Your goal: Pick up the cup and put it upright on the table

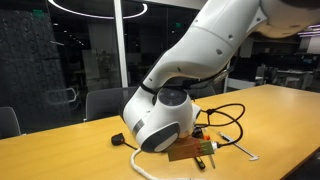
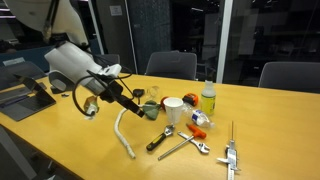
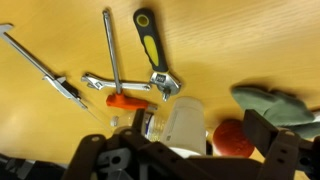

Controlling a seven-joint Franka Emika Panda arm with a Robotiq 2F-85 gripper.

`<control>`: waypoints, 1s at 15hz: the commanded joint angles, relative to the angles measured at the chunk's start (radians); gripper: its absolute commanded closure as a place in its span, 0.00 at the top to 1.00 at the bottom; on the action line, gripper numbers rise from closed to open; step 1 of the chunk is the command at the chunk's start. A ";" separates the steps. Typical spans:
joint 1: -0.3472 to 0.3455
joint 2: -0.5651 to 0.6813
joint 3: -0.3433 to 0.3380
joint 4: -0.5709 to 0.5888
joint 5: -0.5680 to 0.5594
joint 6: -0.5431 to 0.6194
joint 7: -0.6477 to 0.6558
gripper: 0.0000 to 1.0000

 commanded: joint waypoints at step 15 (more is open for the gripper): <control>-1.133 0.016 1.257 0.006 0.593 0.118 -0.966 1.00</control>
